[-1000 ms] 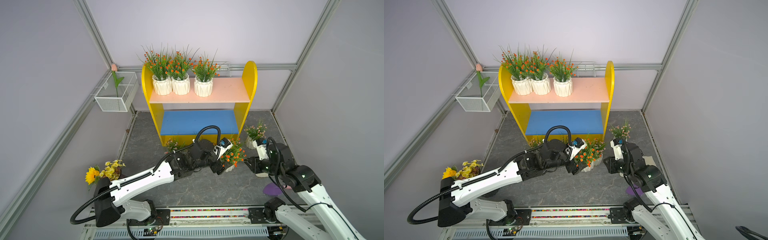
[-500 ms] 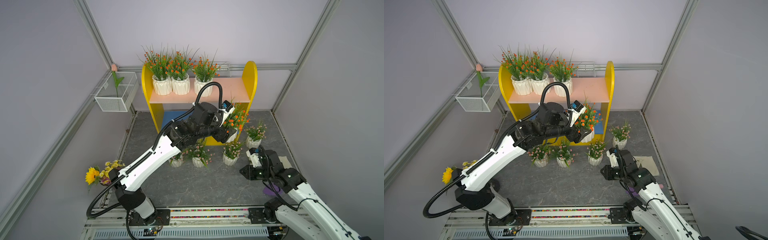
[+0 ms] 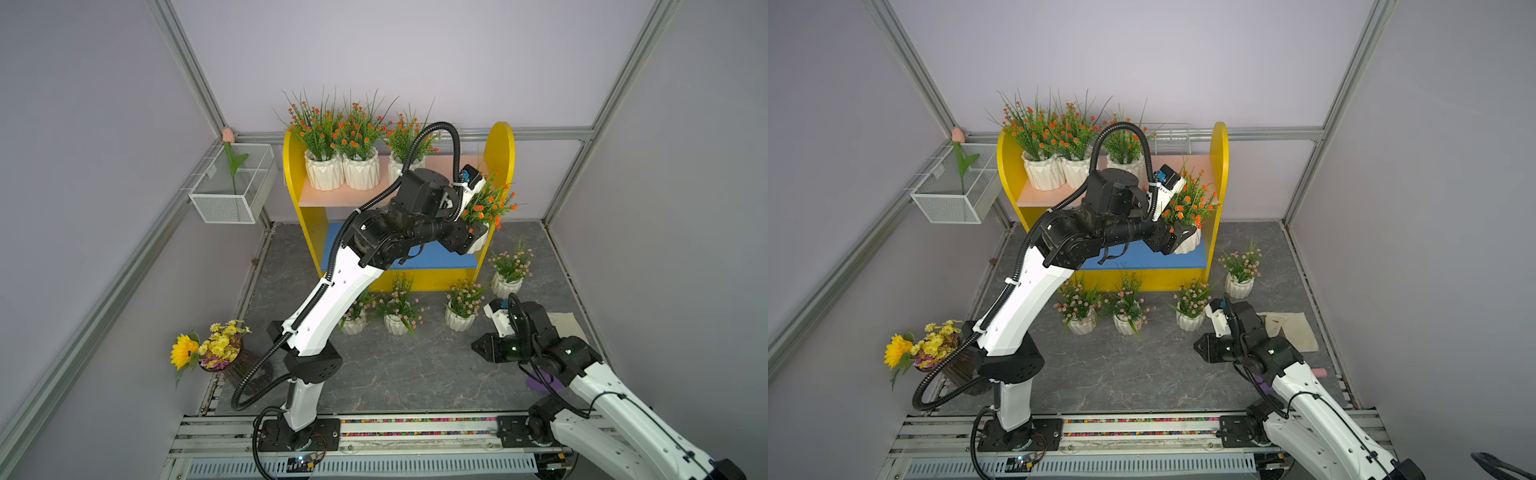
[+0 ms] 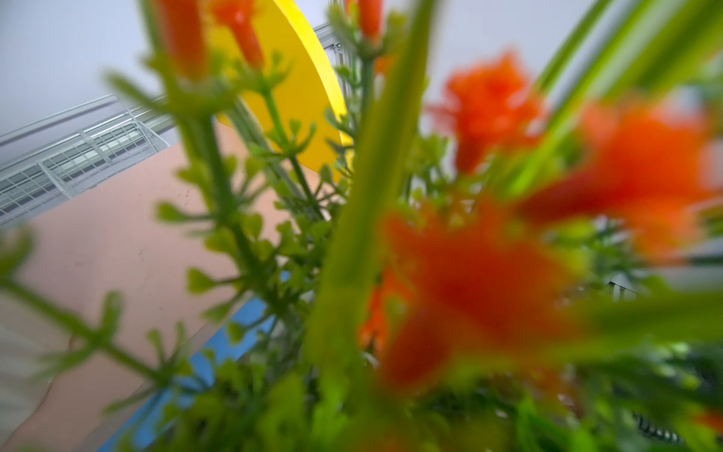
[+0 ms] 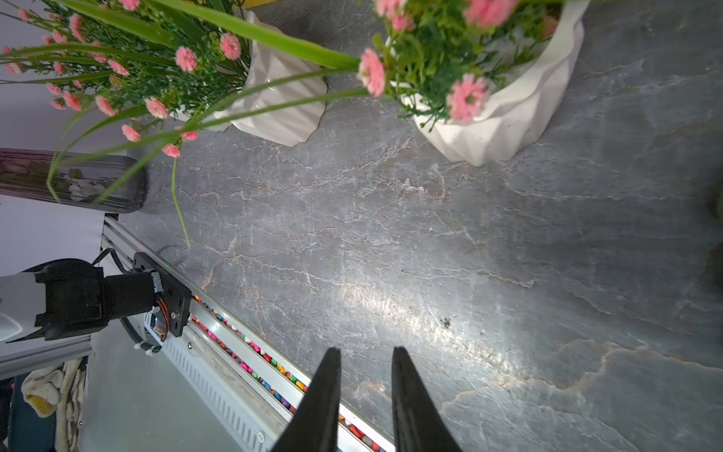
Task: Place the baby's breath potted plants on the rack by color
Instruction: Place the baby's breath potted plant on the rack.
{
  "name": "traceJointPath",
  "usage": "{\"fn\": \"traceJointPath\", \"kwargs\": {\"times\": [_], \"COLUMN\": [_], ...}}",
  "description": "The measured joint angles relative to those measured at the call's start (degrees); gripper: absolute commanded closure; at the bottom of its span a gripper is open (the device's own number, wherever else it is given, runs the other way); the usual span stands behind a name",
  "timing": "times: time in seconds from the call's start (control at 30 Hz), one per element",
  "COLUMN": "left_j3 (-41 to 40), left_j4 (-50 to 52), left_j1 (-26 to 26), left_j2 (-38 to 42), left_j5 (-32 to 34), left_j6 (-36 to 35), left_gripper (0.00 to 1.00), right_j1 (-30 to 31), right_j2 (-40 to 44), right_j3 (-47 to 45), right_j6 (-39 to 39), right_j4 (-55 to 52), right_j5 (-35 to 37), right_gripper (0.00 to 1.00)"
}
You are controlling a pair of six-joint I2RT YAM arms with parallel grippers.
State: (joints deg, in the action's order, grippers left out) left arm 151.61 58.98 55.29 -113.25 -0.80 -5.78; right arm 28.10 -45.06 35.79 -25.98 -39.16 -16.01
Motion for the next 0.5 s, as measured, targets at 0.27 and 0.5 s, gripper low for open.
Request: {"fn": "traceJointPath", "kwargs": {"times": [0.27,0.5], "left_j3": [-1.11,-1.11], "left_j4": [-4.31,-9.09], "left_j1": [-2.10,-2.95], "left_j2": [0.20,0.20], "left_j5": [1.16,1.92], "left_j6": [-0.20,-0.59], "left_gripper": [0.69,0.69], "right_j1": [0.92,1.31], "right_j2": [-0.61,-0.59], "right_j3": [-0.35,-0.79], "right_j6": [-0.50,-0.98], "right_j4": [1.53,1.77], "right_j5": [-0.17,-0.15], "right_gripper": [0.74,0.74]}}
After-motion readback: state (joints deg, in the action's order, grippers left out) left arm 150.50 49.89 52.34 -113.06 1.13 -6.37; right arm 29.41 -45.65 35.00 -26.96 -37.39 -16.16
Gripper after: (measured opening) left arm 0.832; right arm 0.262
